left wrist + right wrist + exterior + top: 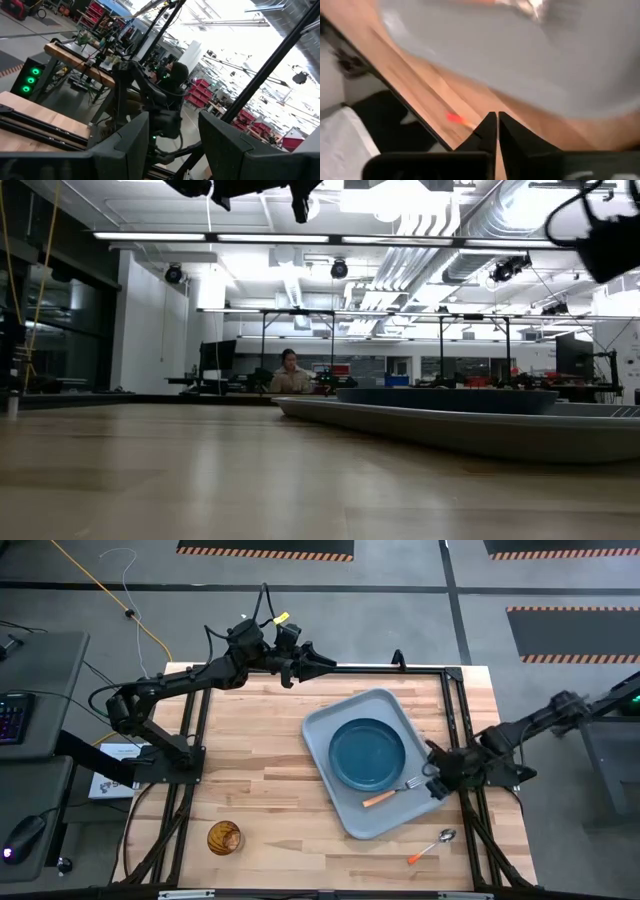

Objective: Pick and place plate/cup/fork/spoon on tray
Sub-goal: Put the white orange spoon on the right side of the orange fork

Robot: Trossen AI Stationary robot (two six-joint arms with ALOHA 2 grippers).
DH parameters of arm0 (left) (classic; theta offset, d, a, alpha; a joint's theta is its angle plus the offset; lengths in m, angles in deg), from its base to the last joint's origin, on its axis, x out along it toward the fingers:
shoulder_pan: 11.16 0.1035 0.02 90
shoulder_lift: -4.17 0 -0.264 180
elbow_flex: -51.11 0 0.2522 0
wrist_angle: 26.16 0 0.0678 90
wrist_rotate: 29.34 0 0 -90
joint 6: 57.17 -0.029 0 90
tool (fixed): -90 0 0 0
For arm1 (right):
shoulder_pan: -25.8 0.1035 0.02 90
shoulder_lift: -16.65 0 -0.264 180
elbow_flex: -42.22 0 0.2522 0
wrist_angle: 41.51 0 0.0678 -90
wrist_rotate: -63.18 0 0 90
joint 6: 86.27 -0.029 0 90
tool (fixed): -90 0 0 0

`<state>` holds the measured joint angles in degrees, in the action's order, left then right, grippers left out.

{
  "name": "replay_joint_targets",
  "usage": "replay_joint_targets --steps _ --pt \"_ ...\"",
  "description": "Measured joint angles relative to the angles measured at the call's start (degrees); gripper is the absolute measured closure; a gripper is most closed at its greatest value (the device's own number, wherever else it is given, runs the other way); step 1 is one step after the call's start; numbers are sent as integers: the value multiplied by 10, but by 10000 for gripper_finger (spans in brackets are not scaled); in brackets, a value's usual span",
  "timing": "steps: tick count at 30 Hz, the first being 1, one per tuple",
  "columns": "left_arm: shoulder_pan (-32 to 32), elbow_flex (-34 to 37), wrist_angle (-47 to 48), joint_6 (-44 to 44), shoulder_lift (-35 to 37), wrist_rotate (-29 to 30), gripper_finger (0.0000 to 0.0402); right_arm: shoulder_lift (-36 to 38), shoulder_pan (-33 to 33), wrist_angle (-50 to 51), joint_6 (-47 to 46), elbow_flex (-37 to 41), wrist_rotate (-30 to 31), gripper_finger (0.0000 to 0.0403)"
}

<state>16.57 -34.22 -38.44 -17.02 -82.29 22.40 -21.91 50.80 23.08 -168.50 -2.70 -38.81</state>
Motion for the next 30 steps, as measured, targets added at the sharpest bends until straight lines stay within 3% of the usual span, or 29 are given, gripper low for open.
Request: replay_joint_targets --steps 7,14,21,30 --pt "0 0 0 -3 0 0 241 -26 166 -35 -169 9 22 309" --pt "0 0 0 -4 0 0 241 -117 295 -33 -276 16 31 213" --pt "0 0 0 -4 0 0 241 -188 333 -220 -333 93 34 199" --pt "0 0 0 -3 0 0 241 -217 331 -250 -318 105 17 199"
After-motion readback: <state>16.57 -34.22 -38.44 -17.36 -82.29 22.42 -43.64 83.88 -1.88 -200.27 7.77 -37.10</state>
